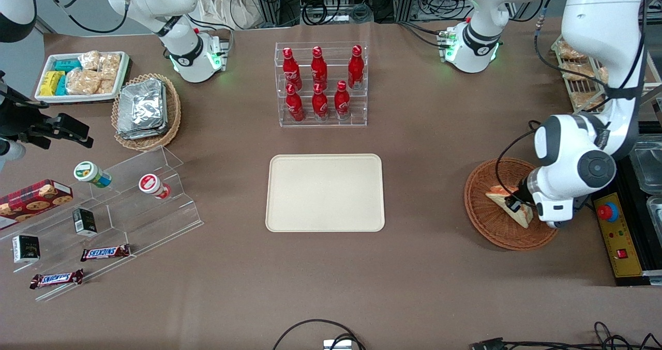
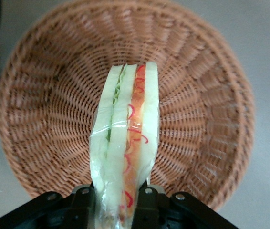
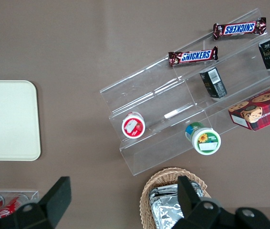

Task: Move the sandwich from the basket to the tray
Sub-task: 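Close the left gripper on the sandwich's edge, then lift the sandwich and carry it with the left gripper to the cream tray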

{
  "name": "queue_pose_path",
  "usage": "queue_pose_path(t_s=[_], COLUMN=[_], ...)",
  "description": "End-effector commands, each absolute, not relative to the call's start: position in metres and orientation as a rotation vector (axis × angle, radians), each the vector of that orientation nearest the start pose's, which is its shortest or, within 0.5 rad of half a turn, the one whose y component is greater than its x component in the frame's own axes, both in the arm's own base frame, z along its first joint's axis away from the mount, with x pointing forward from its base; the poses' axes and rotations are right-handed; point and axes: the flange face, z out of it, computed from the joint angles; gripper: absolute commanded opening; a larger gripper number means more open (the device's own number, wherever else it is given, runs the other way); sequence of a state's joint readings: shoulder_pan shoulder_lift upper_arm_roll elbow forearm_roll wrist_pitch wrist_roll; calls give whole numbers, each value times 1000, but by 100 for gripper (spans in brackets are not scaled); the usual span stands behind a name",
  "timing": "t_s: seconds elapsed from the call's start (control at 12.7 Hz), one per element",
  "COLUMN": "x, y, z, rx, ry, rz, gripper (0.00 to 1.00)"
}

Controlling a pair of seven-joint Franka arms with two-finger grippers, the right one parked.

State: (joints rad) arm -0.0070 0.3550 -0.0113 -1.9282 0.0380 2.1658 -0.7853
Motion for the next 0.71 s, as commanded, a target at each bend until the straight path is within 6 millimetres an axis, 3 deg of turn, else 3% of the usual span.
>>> queue_pose_path(t_s=[0.0,0.08,0.32,0.55,0.63], x=[609,613,619,602,594], y=[-12,-23,-72,-162,-194], z=[361,389,482,538,542], rx=[-2936,-2962,-3028,-3102,-3112], ry=[-889,-797,-265,-5,73], rz=[119,112,206,204,189], gripper=[0,0,0,0,0])
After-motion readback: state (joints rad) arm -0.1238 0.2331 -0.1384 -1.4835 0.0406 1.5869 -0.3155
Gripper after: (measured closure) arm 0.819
